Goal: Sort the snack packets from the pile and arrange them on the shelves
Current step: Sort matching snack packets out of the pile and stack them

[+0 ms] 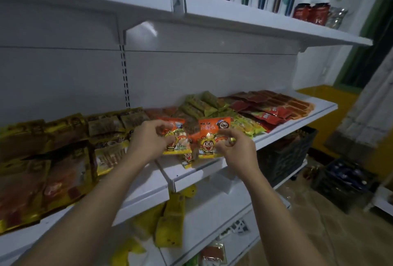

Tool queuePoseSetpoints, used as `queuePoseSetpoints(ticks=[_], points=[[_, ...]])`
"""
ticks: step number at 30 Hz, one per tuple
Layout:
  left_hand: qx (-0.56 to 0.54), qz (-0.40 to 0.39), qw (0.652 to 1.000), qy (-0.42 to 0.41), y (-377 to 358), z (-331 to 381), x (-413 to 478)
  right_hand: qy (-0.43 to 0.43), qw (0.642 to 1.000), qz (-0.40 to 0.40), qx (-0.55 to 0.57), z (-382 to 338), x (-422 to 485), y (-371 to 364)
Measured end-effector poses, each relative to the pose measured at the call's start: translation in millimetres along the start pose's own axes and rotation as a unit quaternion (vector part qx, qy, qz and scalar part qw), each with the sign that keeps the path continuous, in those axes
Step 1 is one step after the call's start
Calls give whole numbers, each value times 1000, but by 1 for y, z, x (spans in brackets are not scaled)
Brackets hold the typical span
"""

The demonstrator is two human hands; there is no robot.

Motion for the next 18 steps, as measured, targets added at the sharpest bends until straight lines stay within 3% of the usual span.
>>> queuePoseSetpoints(ticks=[7, 12, 18], points=[[1, 44, 999, 3, 20, -1, 76, 41, 994, -76, -66, 16, 93, -33], [38, 69, 997, -10, 21, 8, 94, 121, 976, -104, -147, 9, 152, -55], [63, 53, 996, 46, -9, 17, 112, 148, 939, -226, -211, 16, 206, -86]])
Point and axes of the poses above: each hand's wrist, its own x-axis towards the middle knuckle, its own y-axis out of the back of the hand, z = x × y, the point moved 5 cm from there along x, towards the middle knuckle, and after that the axes turned 14 degrees about y, right-handed, at the moved point
